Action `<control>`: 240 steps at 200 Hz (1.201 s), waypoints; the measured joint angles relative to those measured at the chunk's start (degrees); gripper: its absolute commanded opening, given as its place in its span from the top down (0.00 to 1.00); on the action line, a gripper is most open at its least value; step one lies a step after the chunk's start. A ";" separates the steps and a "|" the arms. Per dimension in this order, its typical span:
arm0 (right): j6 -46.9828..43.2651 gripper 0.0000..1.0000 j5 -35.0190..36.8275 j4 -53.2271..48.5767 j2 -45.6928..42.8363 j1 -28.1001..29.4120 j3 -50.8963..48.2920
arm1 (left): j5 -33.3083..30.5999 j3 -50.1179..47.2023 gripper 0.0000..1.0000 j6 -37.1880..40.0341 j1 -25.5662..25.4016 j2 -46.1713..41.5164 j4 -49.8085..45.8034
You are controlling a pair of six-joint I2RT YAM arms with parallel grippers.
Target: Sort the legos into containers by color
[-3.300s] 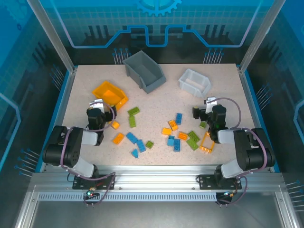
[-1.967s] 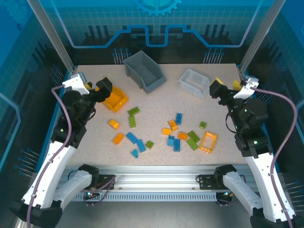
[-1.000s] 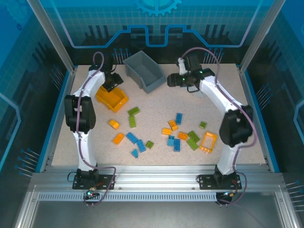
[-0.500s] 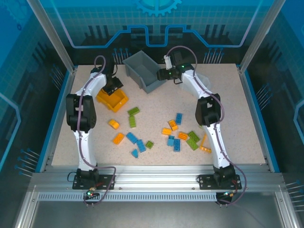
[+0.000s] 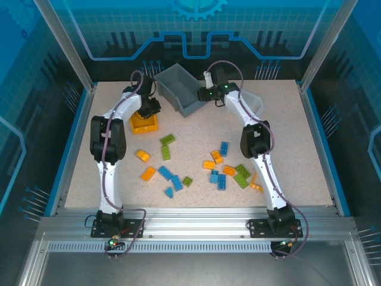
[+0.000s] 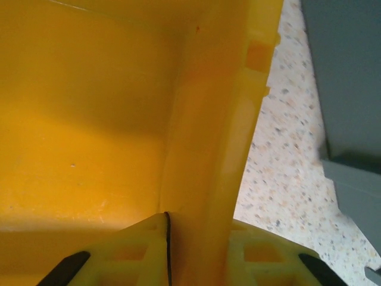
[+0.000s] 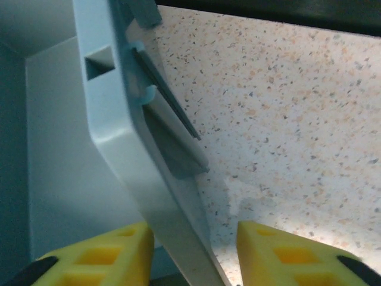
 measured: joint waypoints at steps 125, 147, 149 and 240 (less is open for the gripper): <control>4.63 0.99 13.75 13.64 -32.17 3.28 -52.41 | 1.75 -23.34 0.87 -4.15 -11.17 -14.95 12.74; 7.28 0.99 15.32 15.54 -39.50 3.63 -62.95 | 2.16 -25.83 0.89 -4.37 -11.65 -16.74 13.73; 7.50 0.99 15.43 15.58 -39.95 3.67 -63.54 | 2.19 -26.03 0.89 -4.37 -11.67 -16.87 13.81; 14.45 1.00 19.76 19.80 -50.18 7.61 -78.71 | 1.29 -21.68 0.90 -2.19 -11.47 -16.00 9.11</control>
